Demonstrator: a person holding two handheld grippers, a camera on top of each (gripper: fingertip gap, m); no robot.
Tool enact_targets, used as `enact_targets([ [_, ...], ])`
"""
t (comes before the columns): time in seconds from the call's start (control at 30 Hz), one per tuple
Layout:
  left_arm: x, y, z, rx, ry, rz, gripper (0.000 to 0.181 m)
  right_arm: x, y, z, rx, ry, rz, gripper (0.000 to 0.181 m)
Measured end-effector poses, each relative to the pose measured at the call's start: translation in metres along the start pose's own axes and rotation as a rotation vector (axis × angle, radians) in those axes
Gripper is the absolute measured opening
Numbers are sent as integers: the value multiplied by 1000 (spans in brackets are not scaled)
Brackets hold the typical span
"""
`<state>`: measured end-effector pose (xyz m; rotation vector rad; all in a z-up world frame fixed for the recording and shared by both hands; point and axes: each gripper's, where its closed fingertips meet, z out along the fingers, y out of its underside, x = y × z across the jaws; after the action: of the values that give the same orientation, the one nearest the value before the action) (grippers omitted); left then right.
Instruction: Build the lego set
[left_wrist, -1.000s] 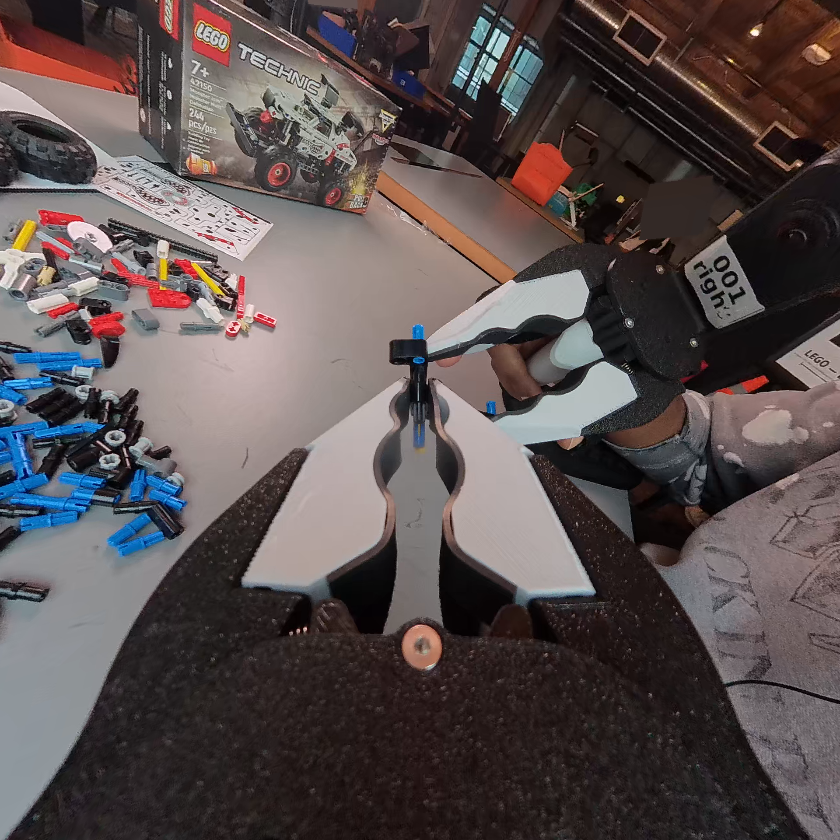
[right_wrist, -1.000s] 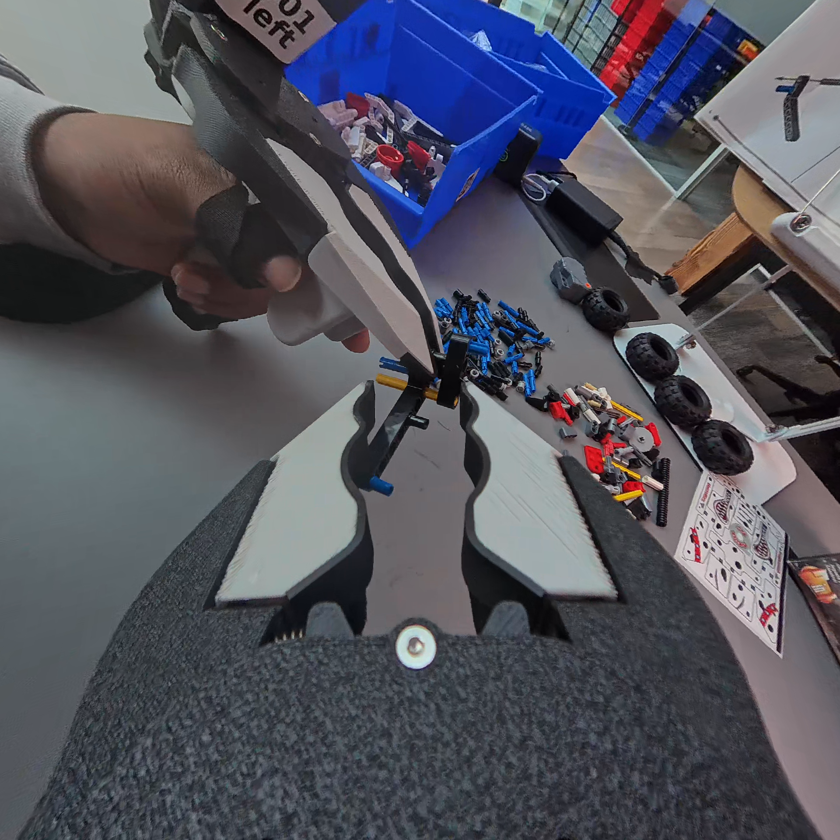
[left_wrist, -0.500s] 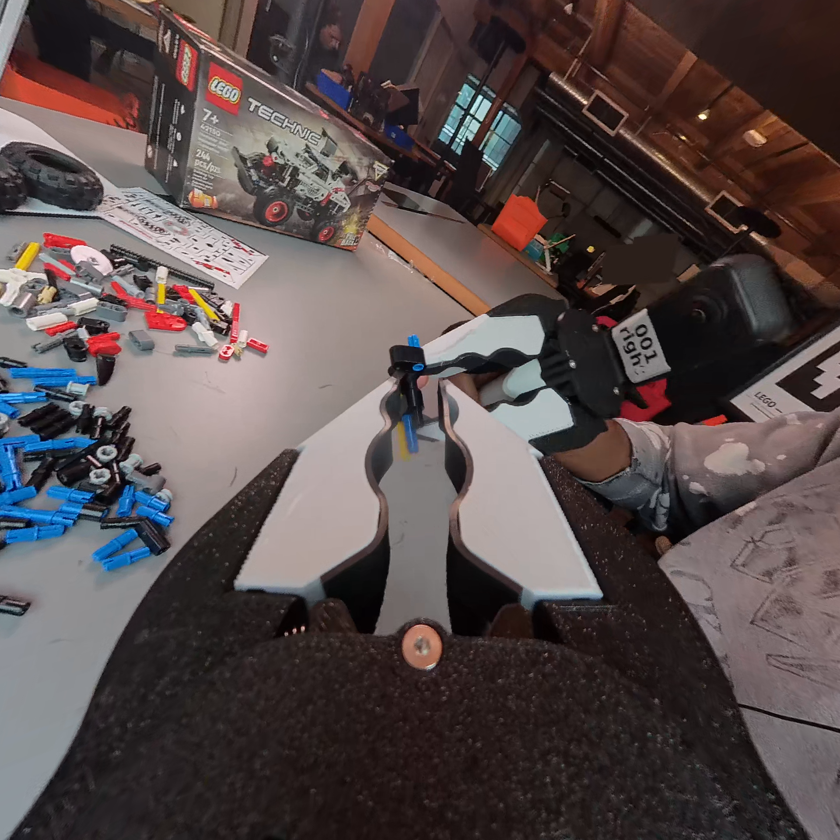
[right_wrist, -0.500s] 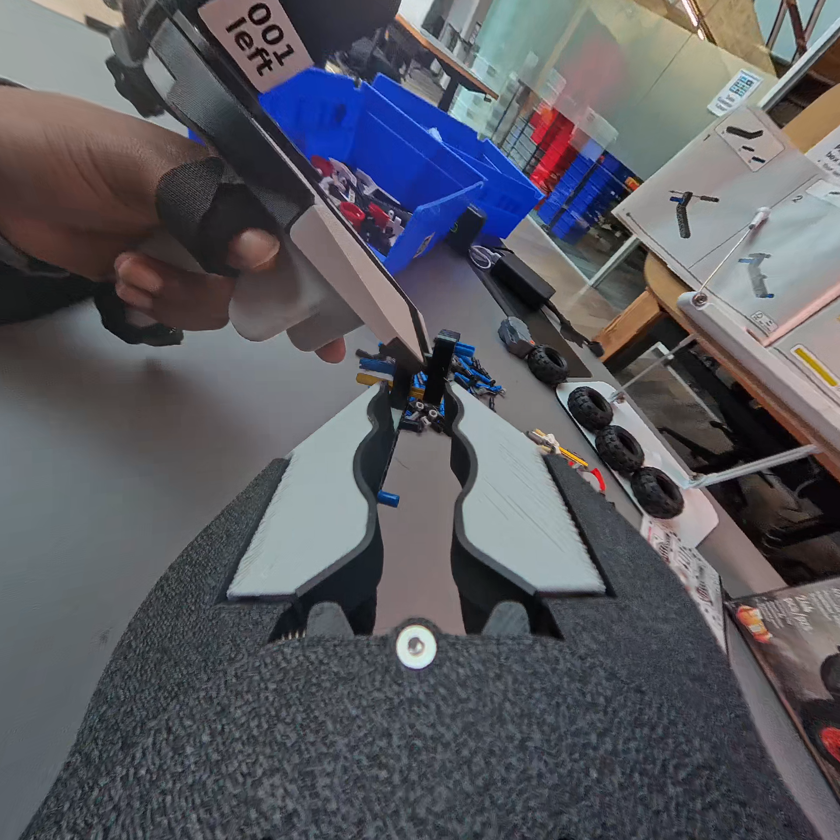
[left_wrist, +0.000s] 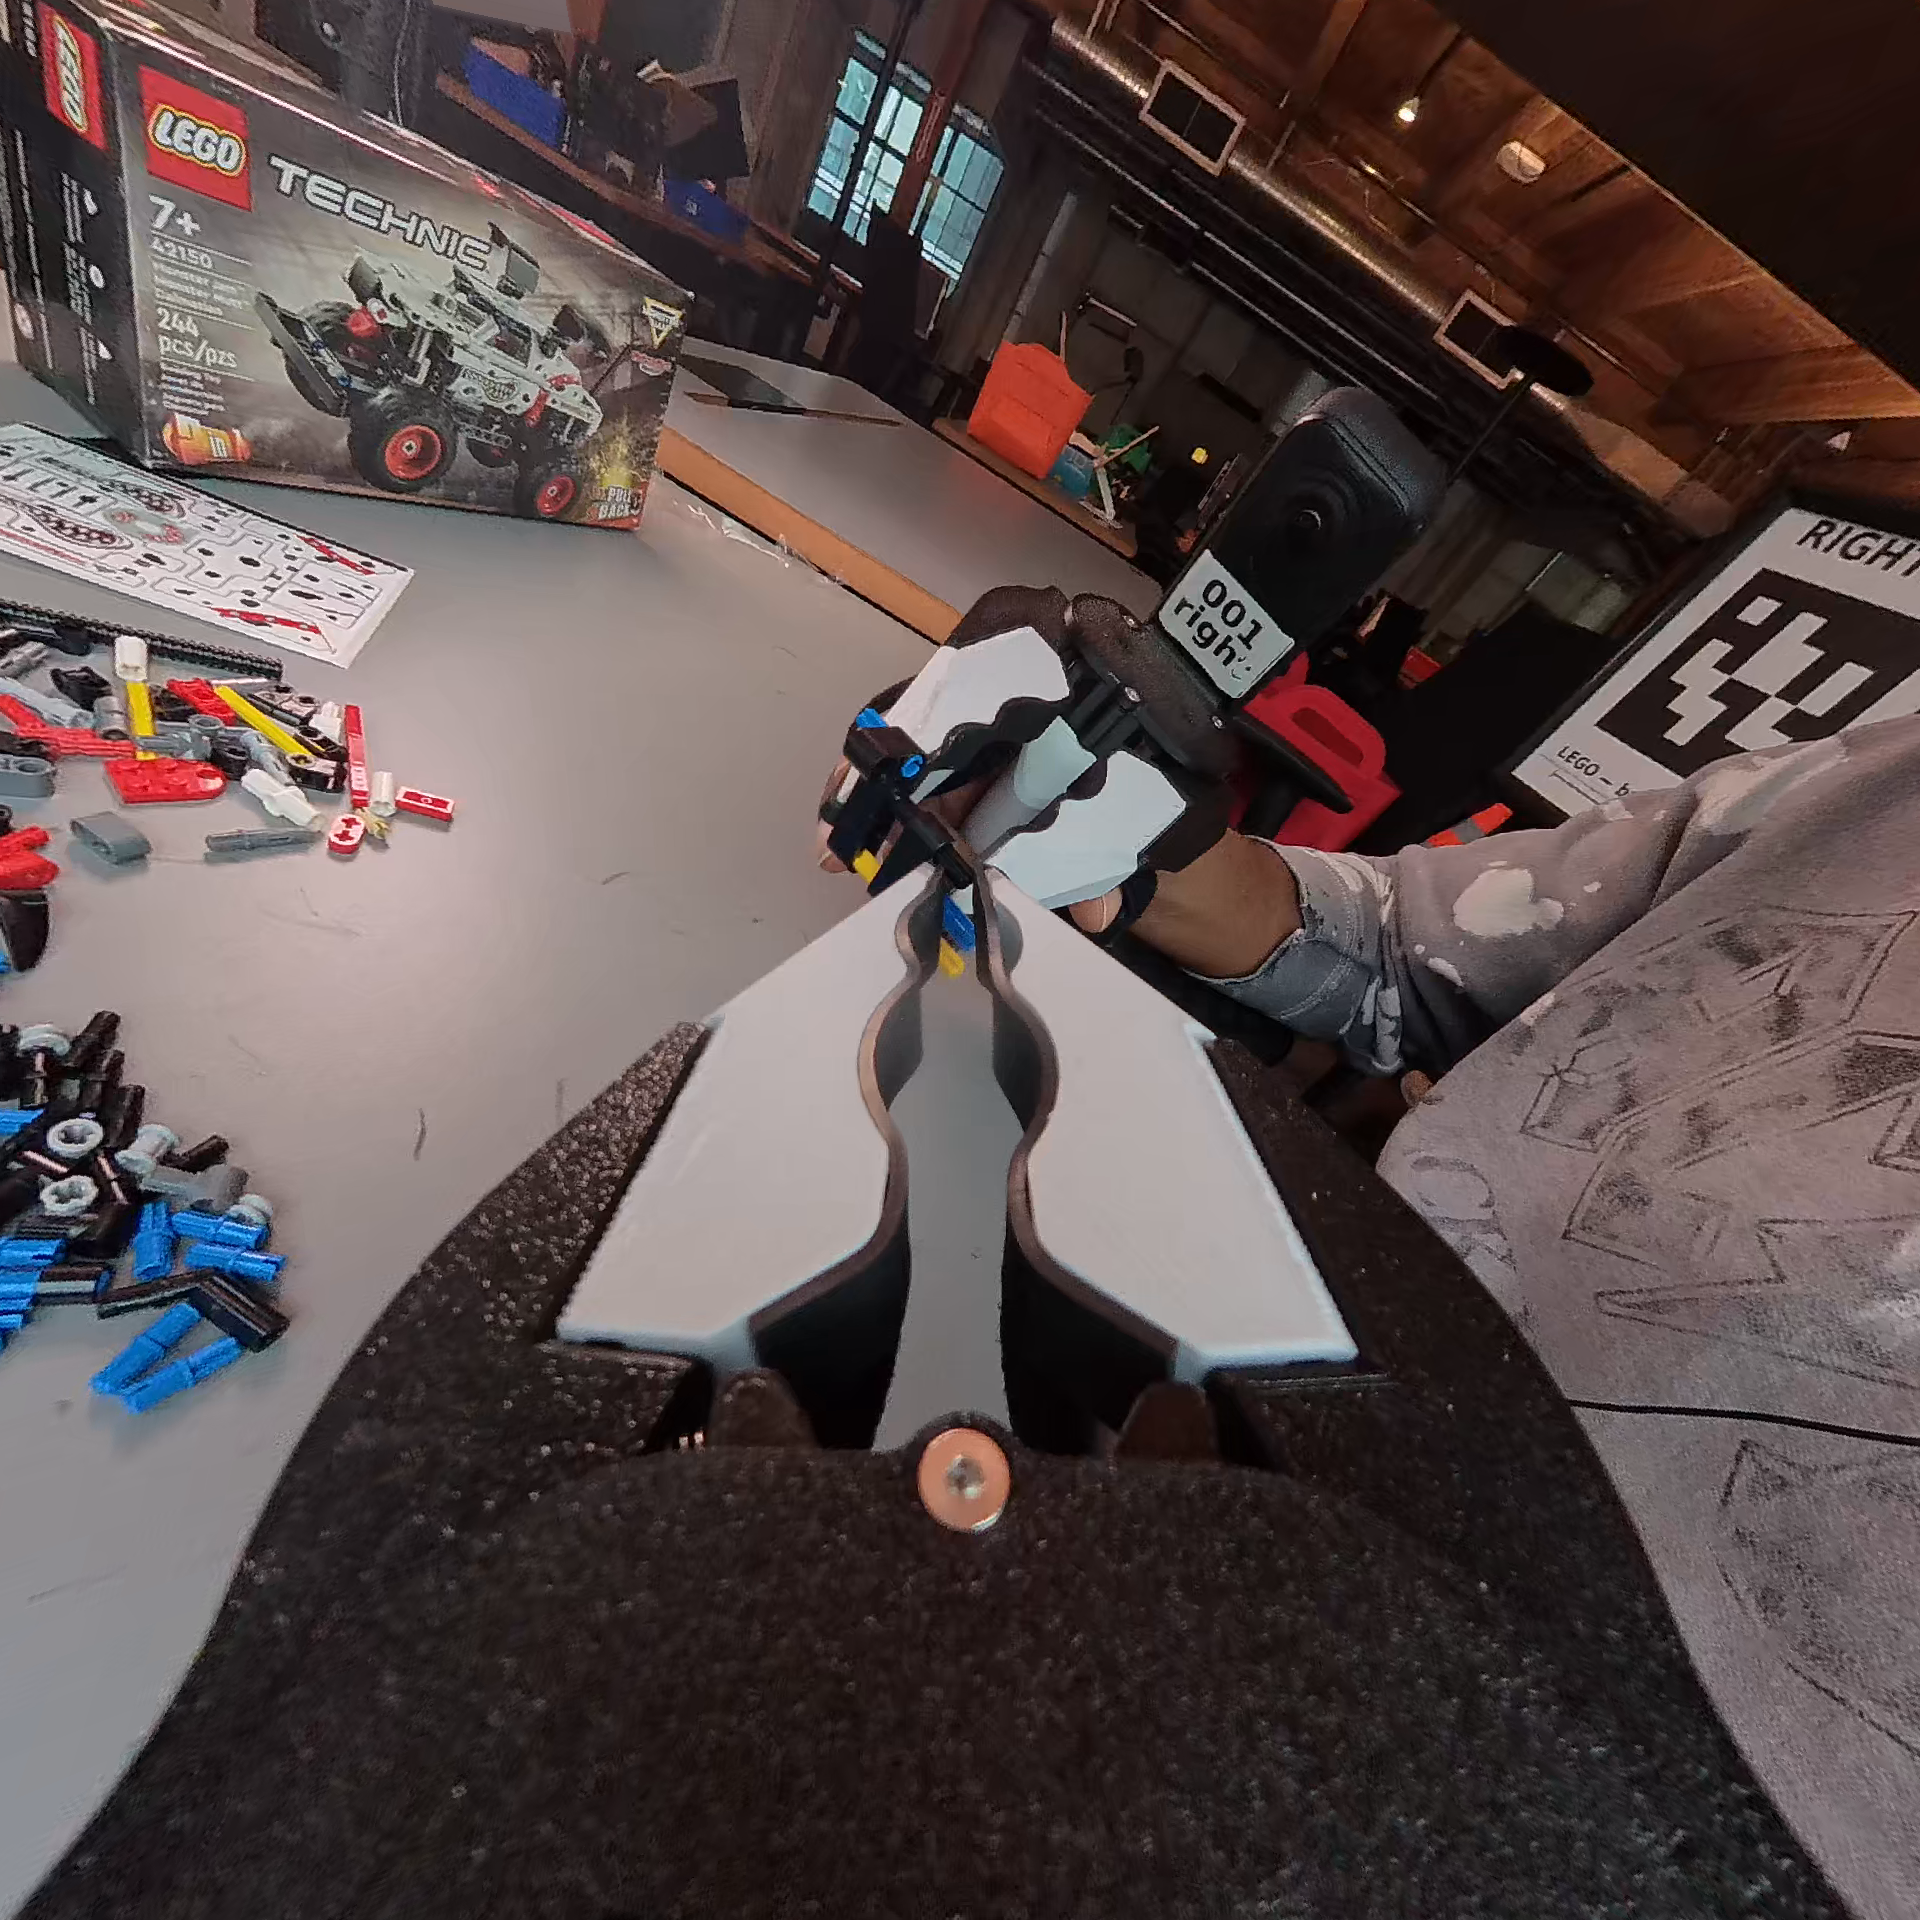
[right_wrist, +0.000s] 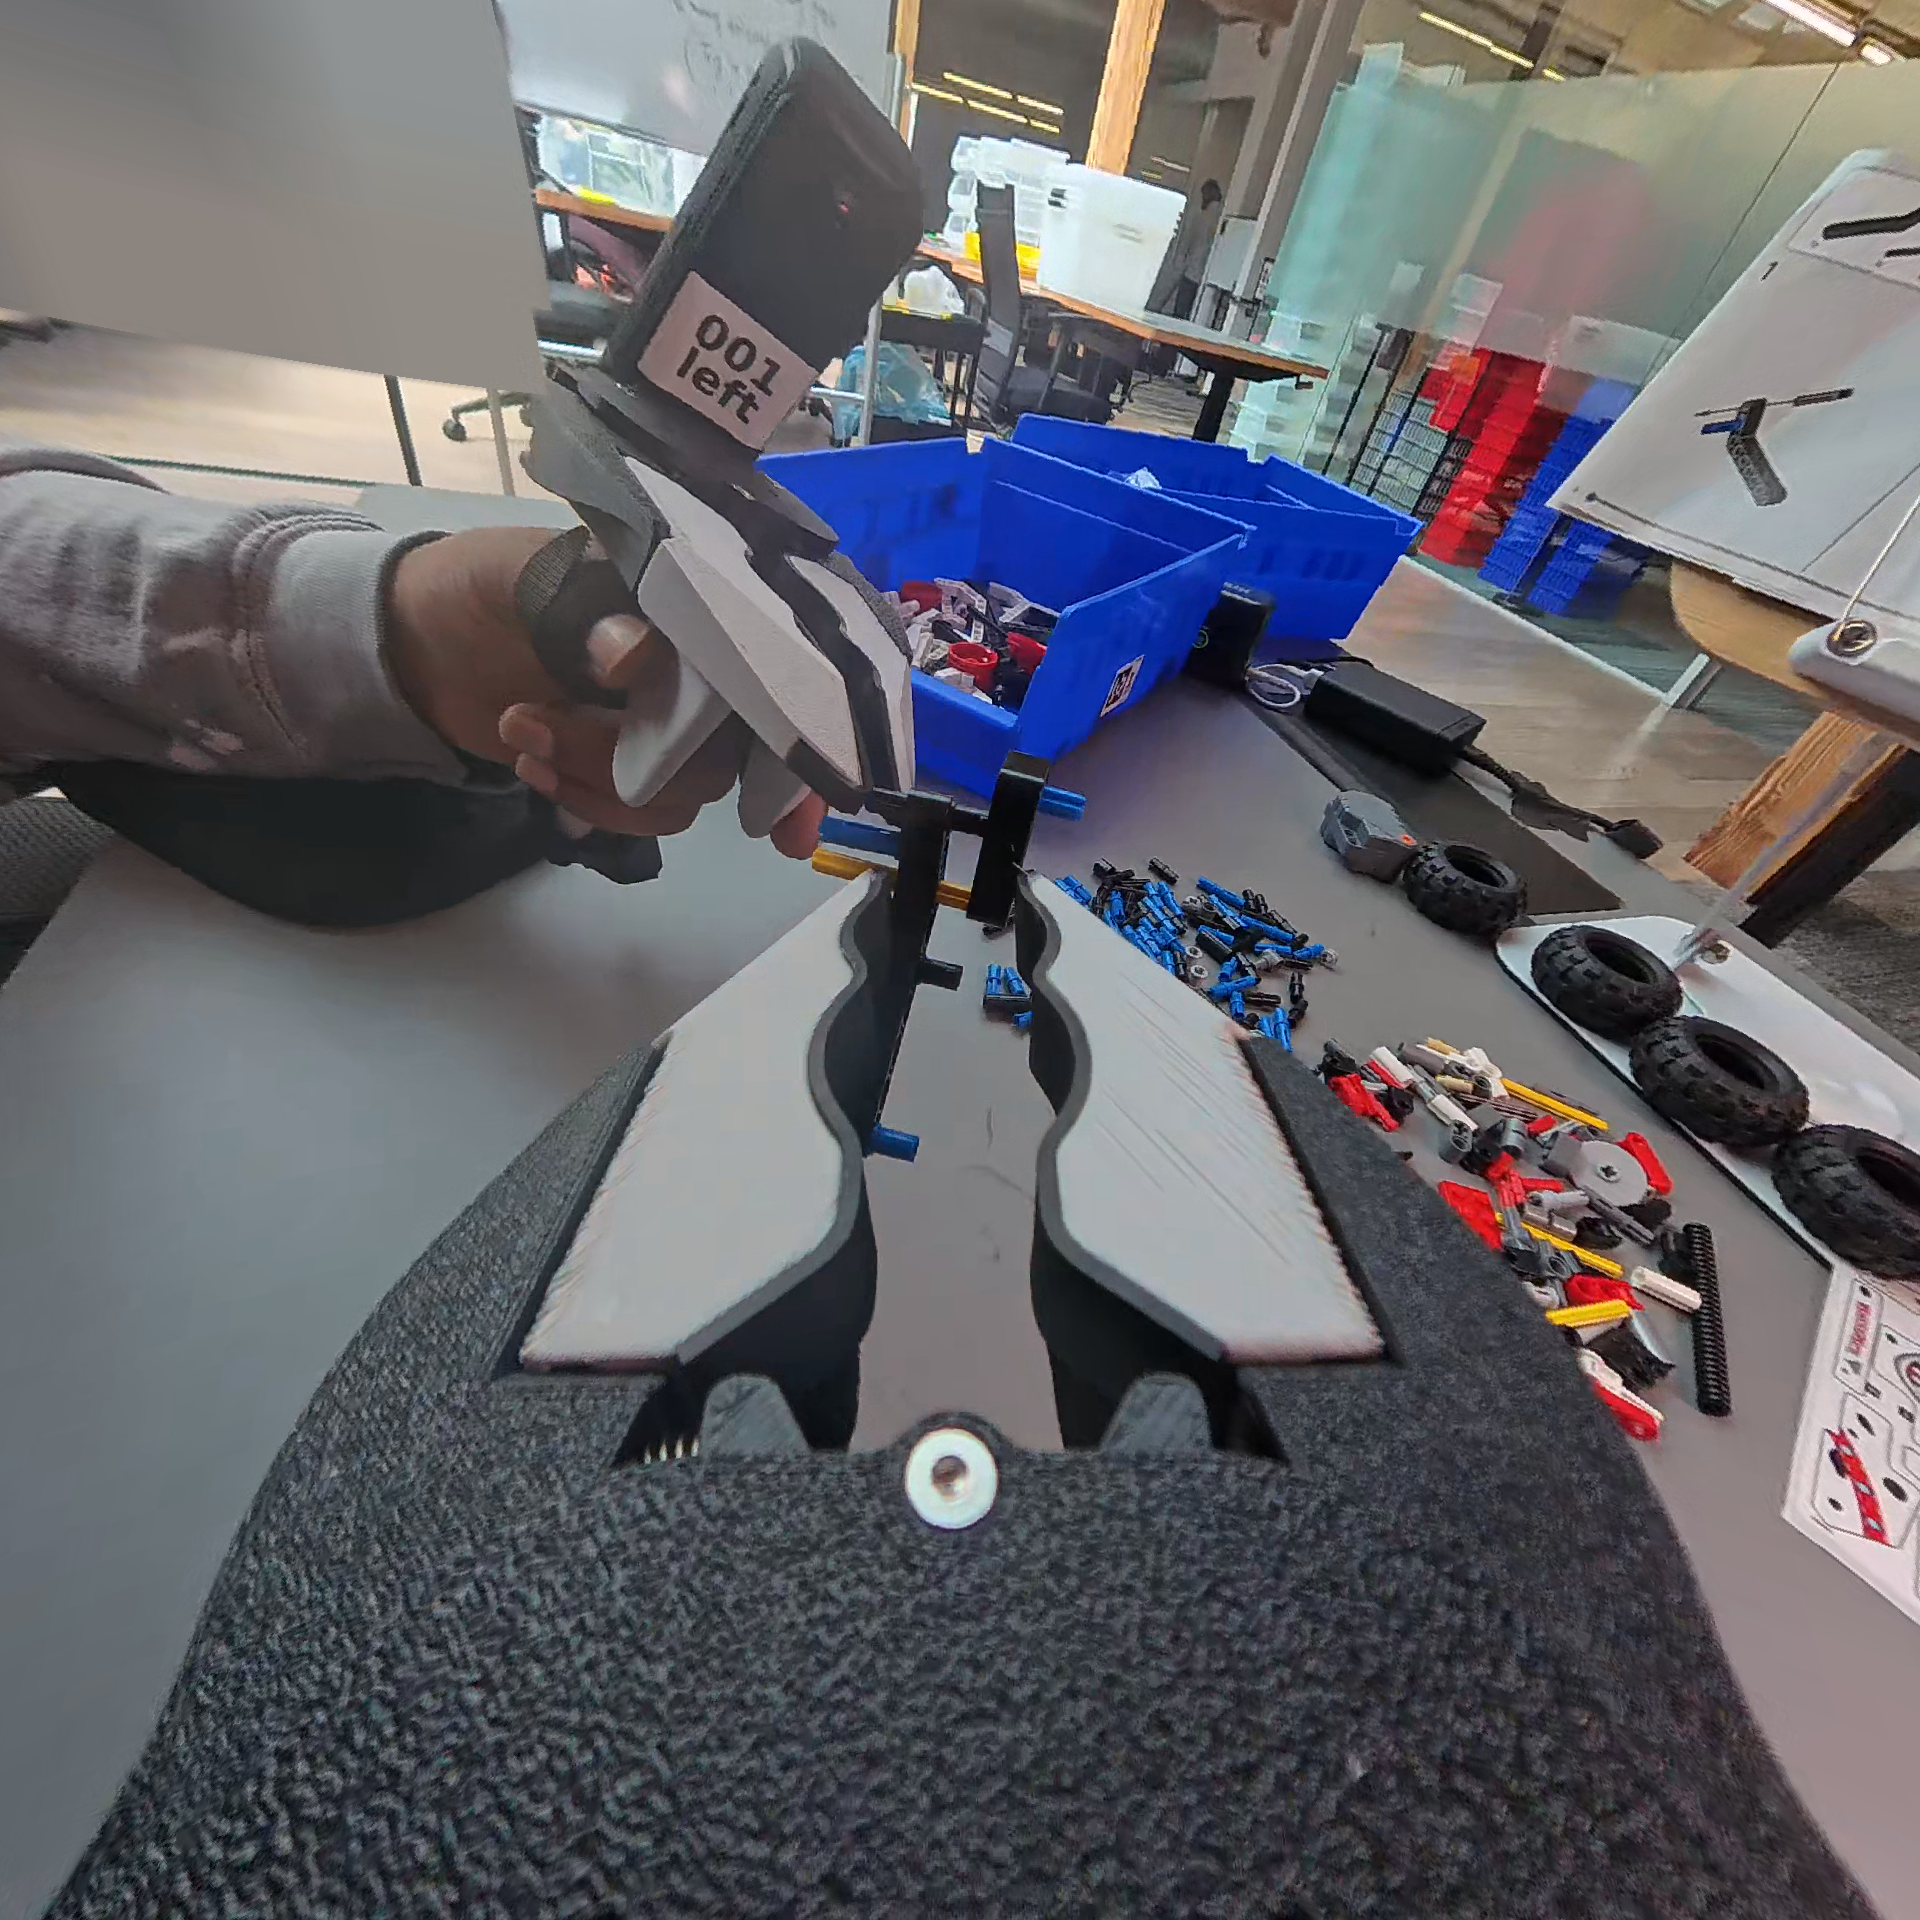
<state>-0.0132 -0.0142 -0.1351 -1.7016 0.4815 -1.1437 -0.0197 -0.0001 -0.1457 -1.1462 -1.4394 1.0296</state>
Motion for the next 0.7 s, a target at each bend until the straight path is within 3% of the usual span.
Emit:
enact_targets([
  [0.13, 2, 2, 3, 0, 6, -9, 4, 0, 1, 0, -2, 18, -40, 23],
  [0.3, 16, 2, 2, -4, 81, 30, 5, -7, -5, -6, 57, -68, 11, 22],
  [0.4, 22, -4, -5, 13, 131, 99, 28, -16, -8, -10, 80, -160, 52, 22],
  [0.5, 26, 8, -6, -53, 143, 214, 44, -33, -9, -13, 84, -266, 77, 22],
  [0.7, 39, 26, 3, -129, 216, 233, 39, -56, -8, -15, 78, -376, 78, 22],
])
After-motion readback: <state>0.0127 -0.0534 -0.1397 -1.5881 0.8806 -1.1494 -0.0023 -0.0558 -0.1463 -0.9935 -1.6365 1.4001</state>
